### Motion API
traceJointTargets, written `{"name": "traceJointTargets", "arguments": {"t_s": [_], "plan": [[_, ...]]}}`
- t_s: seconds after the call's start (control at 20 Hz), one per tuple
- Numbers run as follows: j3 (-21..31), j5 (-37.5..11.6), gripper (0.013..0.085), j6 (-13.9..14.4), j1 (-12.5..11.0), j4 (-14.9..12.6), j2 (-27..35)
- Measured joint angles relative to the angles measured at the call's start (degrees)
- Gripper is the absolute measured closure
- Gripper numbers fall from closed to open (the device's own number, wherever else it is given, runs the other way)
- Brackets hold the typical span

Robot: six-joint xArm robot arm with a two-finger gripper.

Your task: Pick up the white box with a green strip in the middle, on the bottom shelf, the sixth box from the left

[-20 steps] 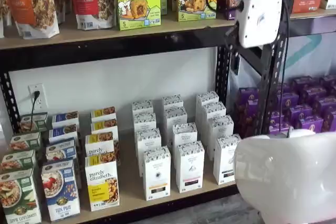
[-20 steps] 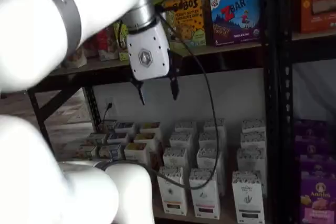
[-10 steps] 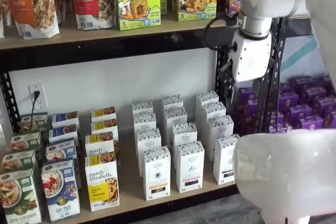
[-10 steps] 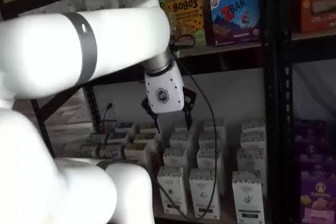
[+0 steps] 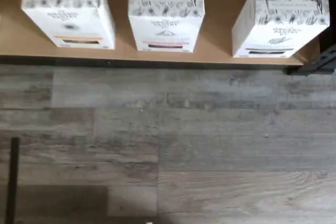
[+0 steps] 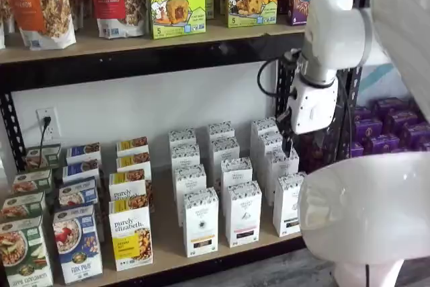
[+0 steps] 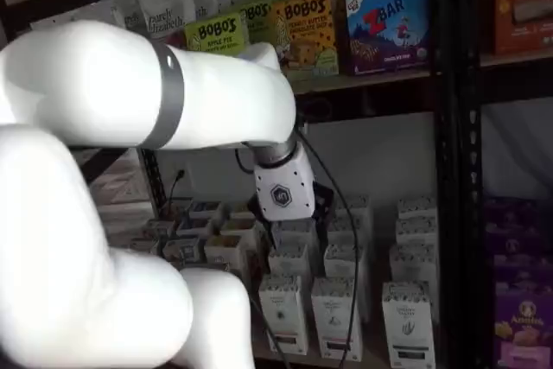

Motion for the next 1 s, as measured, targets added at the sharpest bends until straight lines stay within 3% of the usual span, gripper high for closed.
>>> {"name": "traceJointTargets", "arguments": {"t_s": [0.15, 0.4, 0.6, 0.75, 0.9, 1.0], "plan": [[1.2, -4.1, 0.013, 1.9, 0.6, -2.0, 2.9], [1.8, -11.1, 0.013, 2.5, 0.5, -2.5, 9.3], [2.0, -17.8, 0.013, 1.4, 0.7, -0.7, 15.5], [1.5, -22.1, 0.013, 2.2, 1.1, -1.1, 20.4], [0.5, -25.9, 0.013, 9.0, 1.2, -8.6, 26.2], [-0.5, -28.3, 0.013, 11.2, 1.0, -11.1, 30.0]]}}
